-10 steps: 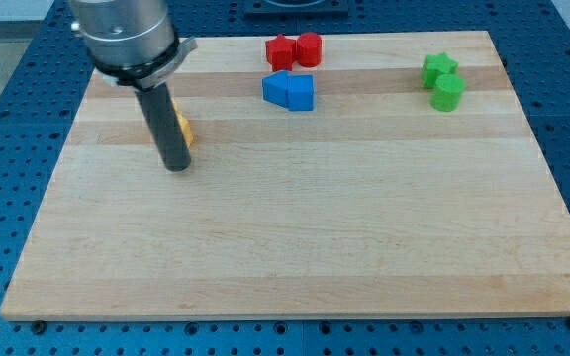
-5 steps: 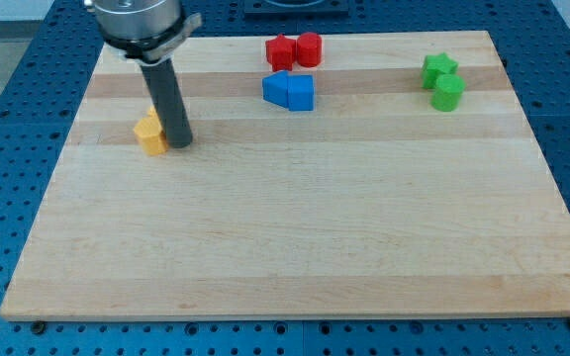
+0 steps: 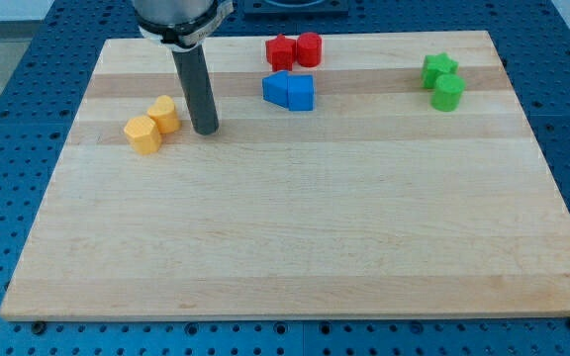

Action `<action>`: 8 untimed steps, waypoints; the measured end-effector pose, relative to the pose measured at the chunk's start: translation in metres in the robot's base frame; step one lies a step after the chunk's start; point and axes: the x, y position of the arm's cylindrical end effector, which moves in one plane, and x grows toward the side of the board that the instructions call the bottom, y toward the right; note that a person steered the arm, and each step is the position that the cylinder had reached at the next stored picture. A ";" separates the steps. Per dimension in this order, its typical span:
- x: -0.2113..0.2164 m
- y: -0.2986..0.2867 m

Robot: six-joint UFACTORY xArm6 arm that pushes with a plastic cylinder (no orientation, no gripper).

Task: Slide the yellow blocks to the left

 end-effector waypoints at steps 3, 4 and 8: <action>-0.011 -0.011; -0.012 -0.011; -0.022 -0.043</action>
